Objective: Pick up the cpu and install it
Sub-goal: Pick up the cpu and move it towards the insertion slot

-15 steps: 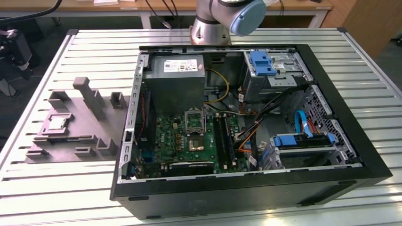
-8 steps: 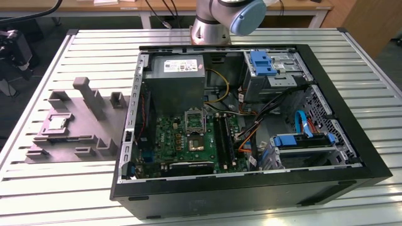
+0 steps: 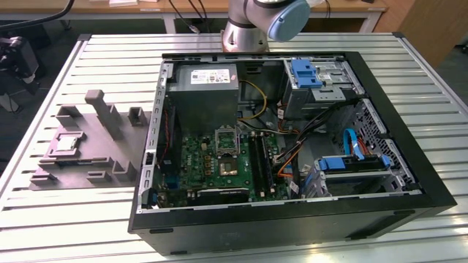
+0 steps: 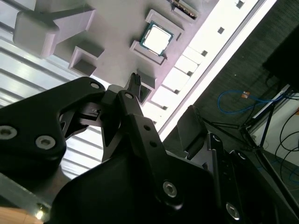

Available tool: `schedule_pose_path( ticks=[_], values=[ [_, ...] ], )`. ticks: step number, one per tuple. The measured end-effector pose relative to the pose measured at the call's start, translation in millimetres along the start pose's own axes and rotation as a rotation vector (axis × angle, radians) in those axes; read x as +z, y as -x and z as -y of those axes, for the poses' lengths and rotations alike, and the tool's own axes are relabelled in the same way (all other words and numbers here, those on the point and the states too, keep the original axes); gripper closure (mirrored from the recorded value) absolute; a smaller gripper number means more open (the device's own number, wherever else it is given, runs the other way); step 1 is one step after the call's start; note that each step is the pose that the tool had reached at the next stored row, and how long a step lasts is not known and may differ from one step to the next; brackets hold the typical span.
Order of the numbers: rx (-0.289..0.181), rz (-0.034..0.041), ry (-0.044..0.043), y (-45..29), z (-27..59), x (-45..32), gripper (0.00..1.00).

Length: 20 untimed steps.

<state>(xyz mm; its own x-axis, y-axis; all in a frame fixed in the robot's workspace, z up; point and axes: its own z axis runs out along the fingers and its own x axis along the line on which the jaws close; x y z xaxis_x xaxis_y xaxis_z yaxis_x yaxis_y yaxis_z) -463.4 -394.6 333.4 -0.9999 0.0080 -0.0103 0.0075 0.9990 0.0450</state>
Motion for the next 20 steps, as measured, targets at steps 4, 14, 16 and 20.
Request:
schedule_pose_path(
  ticks=[4, 14, 16, 20],
  values=[
    [0.000, -0.0001, 0.0000, 0.0, 0.2, 3.9, 0.41],
    [0.000, -0.0001, -0.0001, -0.1, 0.5, 9.0, 0.41],
    [0.000, -0.0001, 0.0000, -0.1, 0.5, 10.0, 0.41],
    [0.000, -0.0001, 0.0000, -0.1, 0.6, 10.8, 0.41]
  ],
)
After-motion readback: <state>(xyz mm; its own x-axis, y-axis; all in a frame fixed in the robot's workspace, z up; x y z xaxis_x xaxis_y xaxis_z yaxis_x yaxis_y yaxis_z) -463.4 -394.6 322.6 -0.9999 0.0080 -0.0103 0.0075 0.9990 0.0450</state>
